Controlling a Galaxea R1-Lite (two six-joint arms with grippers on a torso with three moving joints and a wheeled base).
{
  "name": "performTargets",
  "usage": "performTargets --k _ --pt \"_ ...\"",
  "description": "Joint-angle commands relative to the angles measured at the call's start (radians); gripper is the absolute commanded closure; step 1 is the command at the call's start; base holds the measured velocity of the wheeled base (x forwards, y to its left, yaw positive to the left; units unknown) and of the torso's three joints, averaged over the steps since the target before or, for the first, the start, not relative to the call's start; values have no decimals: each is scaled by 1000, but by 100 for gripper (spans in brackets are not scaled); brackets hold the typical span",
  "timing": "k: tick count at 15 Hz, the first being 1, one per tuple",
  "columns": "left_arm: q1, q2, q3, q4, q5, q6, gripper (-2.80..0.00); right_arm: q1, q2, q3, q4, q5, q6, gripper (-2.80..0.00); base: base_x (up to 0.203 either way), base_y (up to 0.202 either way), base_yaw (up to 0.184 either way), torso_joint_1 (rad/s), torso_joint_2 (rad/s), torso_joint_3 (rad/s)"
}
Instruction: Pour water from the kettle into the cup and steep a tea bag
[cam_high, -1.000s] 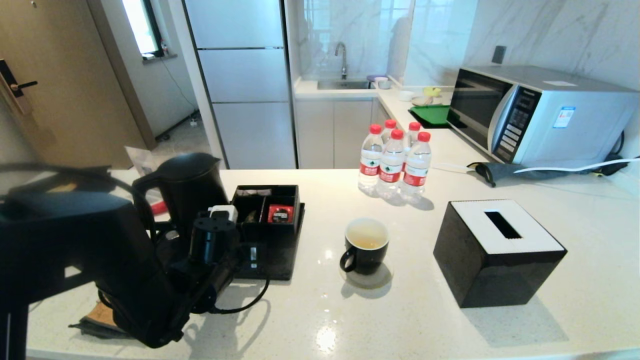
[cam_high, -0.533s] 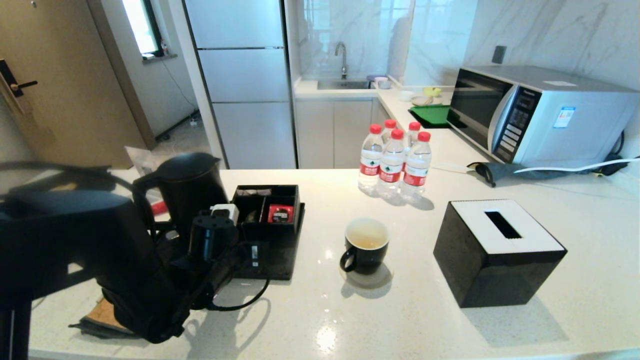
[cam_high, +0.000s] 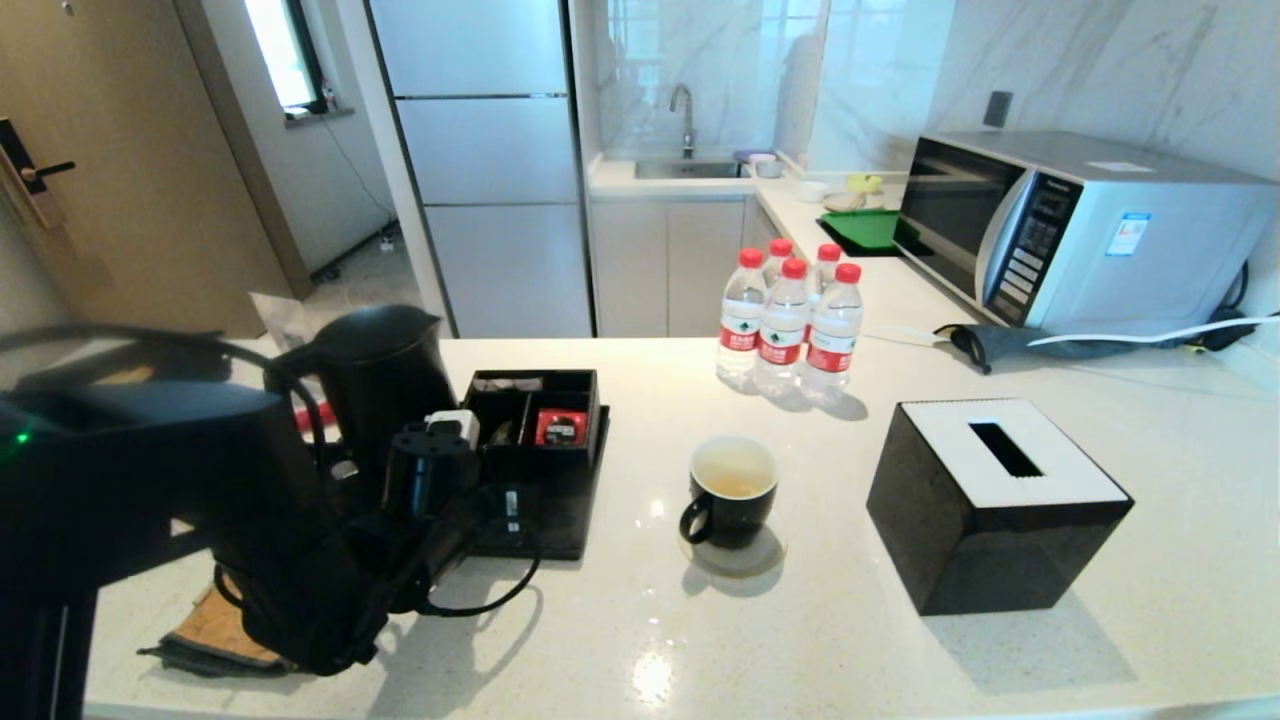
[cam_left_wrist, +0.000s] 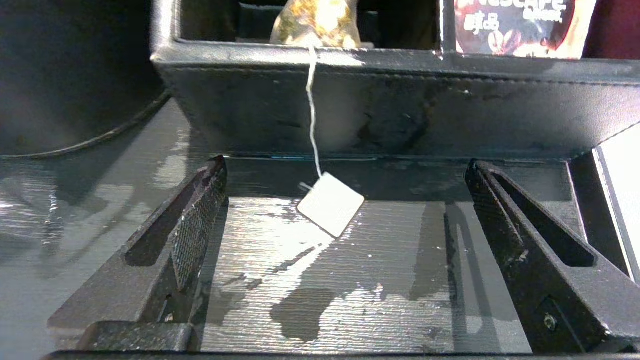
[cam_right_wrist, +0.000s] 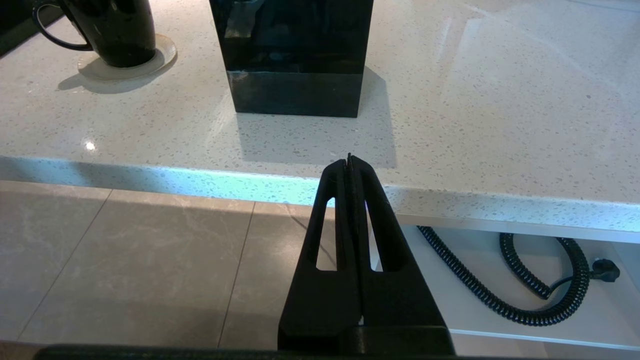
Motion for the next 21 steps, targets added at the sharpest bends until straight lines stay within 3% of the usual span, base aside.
performTargets --k 1,21 --pt "0 16 -5 -9 1 -1 -280 0 1 0 1 1 -1 0 0 0 0 0 0 0" --pt "6 54 -43 -13 -12 0 -280 0 1 0 1 1 -1 0 0 0 0 0 0 0"
